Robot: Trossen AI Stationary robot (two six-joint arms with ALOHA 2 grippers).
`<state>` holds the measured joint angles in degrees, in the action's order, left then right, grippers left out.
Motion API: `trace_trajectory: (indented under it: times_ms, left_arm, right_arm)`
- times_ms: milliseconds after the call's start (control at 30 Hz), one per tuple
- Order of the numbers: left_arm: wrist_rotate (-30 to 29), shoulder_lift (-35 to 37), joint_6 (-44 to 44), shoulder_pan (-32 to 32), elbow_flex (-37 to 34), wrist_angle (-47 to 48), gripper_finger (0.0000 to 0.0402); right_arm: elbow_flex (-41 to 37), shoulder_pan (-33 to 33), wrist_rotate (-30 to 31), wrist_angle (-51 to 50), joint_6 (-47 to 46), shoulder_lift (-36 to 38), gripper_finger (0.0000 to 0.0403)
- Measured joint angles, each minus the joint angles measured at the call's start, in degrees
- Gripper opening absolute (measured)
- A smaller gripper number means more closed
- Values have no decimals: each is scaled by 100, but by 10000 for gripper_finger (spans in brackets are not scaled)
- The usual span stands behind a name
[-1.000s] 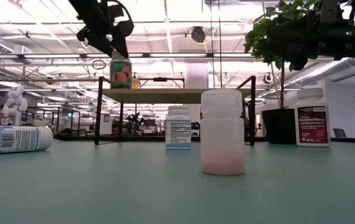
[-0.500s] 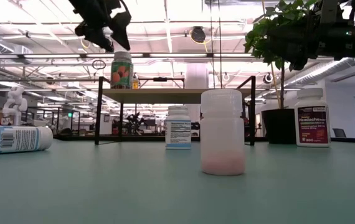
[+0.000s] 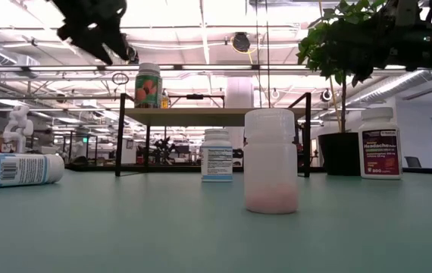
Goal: Pick and place medicine bottles onto shelf by color
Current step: Put the bottom left blue bottle on the shelf
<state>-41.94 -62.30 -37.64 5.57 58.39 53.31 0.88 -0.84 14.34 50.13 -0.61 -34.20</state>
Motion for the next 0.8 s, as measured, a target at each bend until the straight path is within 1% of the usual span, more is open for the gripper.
trace_trajectory:
  times_ms: [67, 200, 267, 333, 400, 533, 633, 800]
  left_arm:
    - [-1, 5, -443, 351, -259, -5, 300]
    - [98, 0, -1142, 931, -912, -292, 291]
    - [182, 5, -1226, 1144, -1248, -682, 290]
    - [292, 4, -1115, 1315, -1613, -1237, 290]
    - [363, 0, -781, 1451, -2006, -2061, 289]
    - [709, -208, 630, 1616, -2747, -4501, 282]
    - [958, -567, 1492, 1613, -3044, -6078, 276]
    - [1181, -1314, 2389, 1364, -3043, -7142, 275]
  right_arm:
    - [-2, 0, -115, 26, 1, 2, 224]
    - [-1, 0, -117, 118, -11, -2, 224]
    - [-1, 0, -117, 155, -14, -2, 224]
    - [-1, 0, -117, 182, -18, -2, 224]
    - [-1, 0, -117, 184, -18, -2, 224]
    - [-2, 0, -117, 197, -32, -2, 224]
    - [-2, 0, -117, 221, -93, -2, 224]
    - [-2, 0, -117, 289, -123, -2, 224]
